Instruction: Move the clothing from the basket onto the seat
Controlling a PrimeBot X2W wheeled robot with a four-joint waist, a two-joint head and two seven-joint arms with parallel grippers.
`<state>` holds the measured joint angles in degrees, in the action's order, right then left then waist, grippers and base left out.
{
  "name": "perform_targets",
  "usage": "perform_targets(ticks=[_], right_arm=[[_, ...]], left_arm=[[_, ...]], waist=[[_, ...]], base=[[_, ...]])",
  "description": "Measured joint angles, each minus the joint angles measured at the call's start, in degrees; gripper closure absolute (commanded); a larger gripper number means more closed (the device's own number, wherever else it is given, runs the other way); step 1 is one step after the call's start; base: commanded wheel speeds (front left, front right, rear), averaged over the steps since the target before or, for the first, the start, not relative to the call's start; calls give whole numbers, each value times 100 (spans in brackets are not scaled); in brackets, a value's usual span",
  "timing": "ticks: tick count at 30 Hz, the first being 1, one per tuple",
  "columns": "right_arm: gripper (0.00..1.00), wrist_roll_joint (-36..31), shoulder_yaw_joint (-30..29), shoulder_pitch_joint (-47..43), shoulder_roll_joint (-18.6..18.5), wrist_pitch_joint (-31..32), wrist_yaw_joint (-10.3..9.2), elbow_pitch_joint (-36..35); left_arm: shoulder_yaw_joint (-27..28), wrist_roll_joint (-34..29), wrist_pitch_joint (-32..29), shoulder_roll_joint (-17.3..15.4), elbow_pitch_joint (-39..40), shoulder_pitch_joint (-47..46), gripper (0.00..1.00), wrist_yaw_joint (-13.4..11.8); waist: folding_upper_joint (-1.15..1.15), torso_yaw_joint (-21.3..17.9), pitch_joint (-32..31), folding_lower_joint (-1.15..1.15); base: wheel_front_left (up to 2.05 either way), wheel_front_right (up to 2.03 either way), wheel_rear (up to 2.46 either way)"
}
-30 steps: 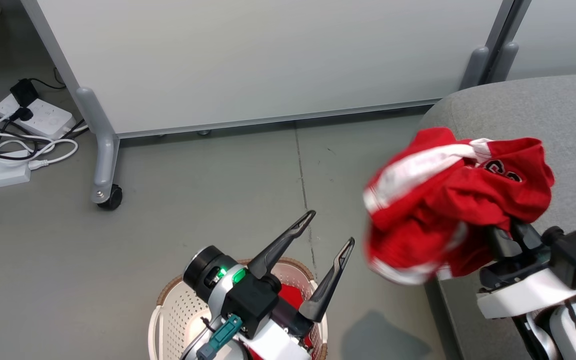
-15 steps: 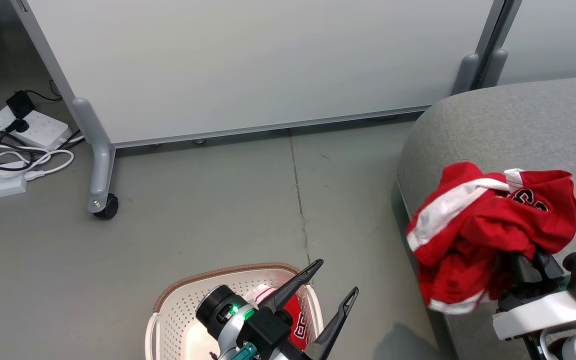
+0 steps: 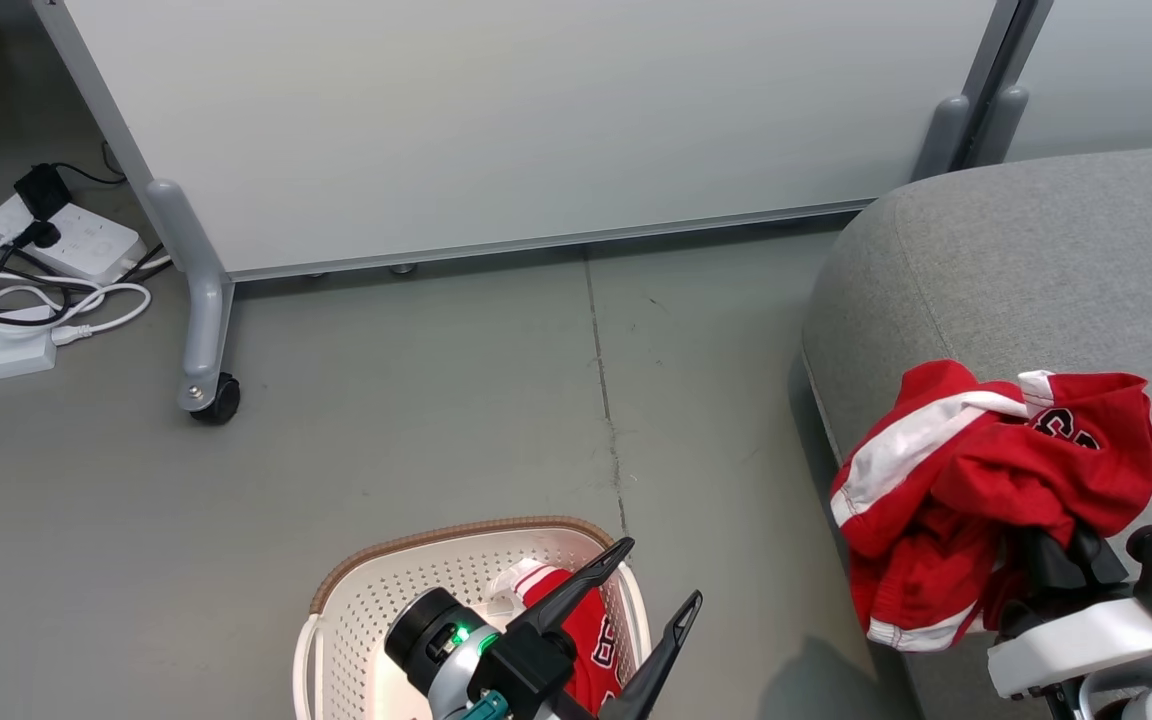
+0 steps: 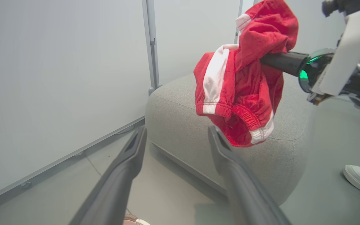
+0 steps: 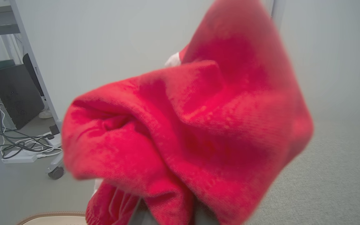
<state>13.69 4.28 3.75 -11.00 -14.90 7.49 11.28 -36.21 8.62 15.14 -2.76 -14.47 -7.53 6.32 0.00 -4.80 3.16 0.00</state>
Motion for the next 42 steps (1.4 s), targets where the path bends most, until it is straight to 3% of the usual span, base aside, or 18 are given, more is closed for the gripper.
perform_targets(ticks=[12,21,42], right_arm=[[100,51,25,20,-2,0,1,7],[100,53,-25,44,-21,0,1,-26],[100,67,-210,67,147,0,0,-53]], left_arm=[[20,3,0,-1,-31,-1,0,15],[44,2,0,-1,0,-6,0,-10],[121,-210,0,0,-29,-147,0,19]], waist=[[0,-30,26,0],[0,-299,45,0],[0,-1876,234,0]], base=[[0,0,0],[0,0,0],[0,0,0]])
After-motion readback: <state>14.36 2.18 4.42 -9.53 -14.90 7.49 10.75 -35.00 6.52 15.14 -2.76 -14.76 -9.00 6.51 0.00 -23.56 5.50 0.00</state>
